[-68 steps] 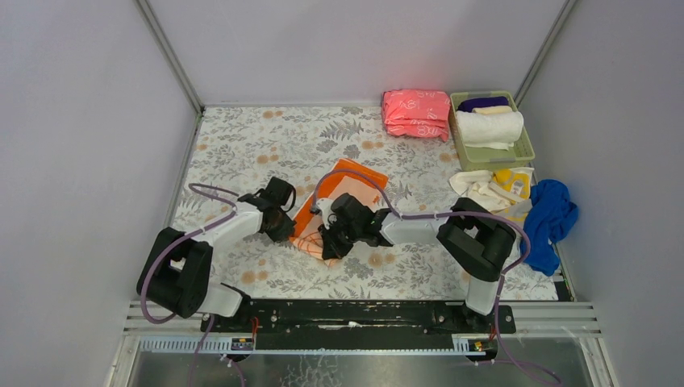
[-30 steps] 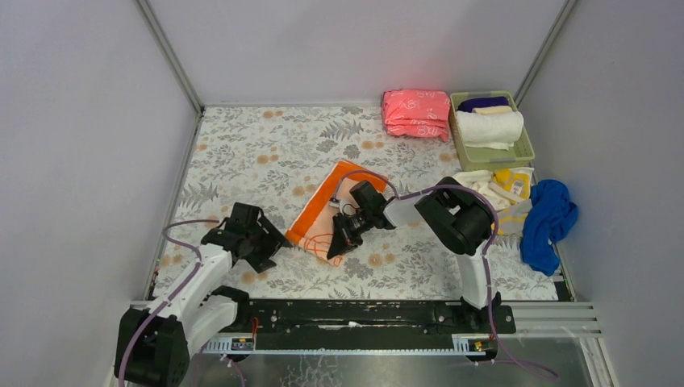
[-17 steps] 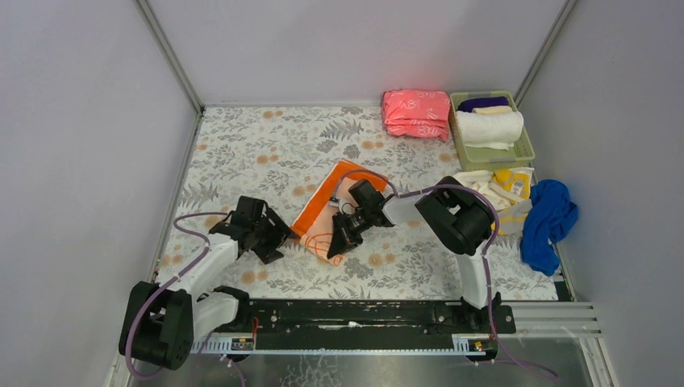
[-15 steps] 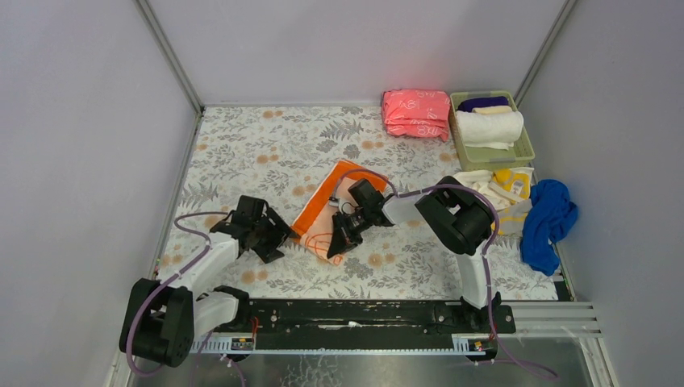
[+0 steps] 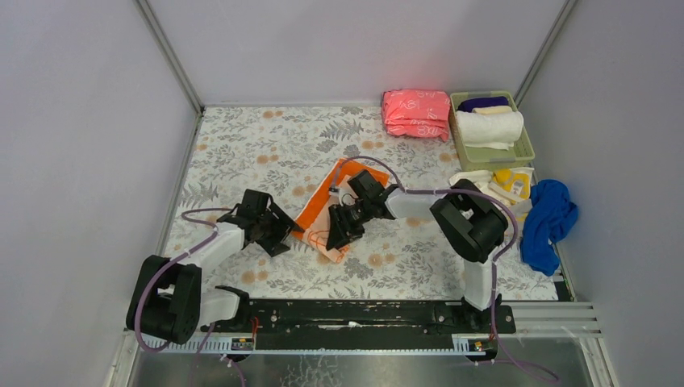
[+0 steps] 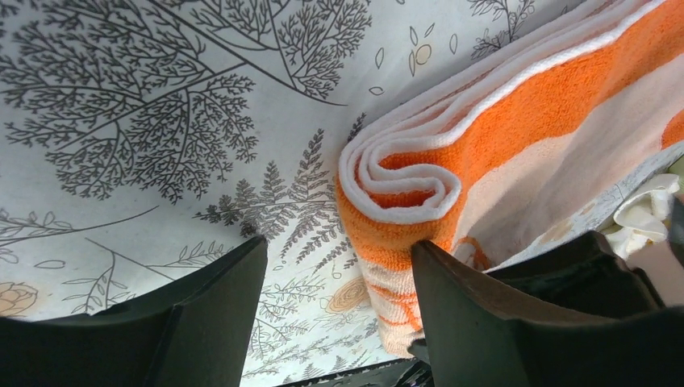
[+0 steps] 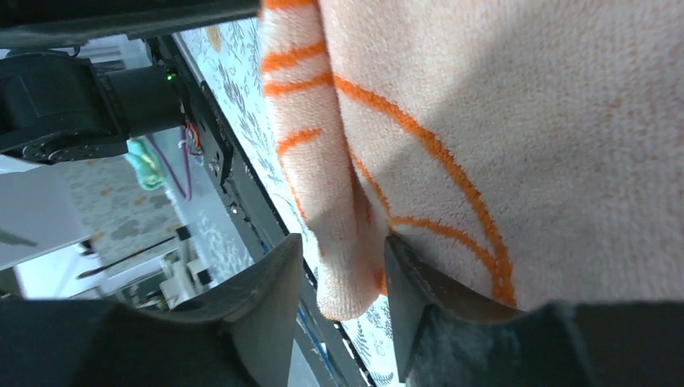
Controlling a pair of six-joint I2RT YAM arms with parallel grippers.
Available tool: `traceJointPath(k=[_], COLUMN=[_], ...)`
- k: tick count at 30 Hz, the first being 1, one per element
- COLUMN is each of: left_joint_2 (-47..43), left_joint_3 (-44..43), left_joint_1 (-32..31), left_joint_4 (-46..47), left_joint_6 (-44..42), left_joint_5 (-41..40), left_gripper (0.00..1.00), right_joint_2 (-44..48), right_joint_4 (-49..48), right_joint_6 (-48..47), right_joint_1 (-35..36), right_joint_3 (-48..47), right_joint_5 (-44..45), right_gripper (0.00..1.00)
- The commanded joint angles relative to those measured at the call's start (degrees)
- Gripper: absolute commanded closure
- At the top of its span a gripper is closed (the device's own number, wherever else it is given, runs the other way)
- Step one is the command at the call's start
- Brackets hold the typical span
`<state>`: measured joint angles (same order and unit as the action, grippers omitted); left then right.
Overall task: Roll the towels
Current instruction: Roll the towel at the center of the board.
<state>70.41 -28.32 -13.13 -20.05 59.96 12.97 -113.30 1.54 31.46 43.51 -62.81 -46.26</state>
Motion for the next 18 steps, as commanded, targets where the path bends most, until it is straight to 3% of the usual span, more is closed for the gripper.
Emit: traceJointPath(k=[1, 12, 18], left_joint_2=[3.46, 6.10, 7.44], left_joint_3=[1.66, 1.92, 1.74], left_joint_1=[-0.23, -0.23, -0.23], left_joint_4=[0.80, 0.98, 1.07], left_joint_6=[-0.90, -1.60, -1.91], left_joint_5=[-4.56, -5.37, -5.33], left_gripper=[0.34, 0.34, 0.34], right_joint_2=[6.66, 12.42, 10.16], right_joint_4=[7.01, 12.79, 13.77], right_joint_6=[-7.29, -20.12, -23.32], right_joint_1=[1.73, 14.36, 18.04], right_joint_3=[-4.03, -5.97, -7.51], right_joint_5=[9.25, 43.39, 49.67], right_gripper=[0.48, 0.35, 0.34])
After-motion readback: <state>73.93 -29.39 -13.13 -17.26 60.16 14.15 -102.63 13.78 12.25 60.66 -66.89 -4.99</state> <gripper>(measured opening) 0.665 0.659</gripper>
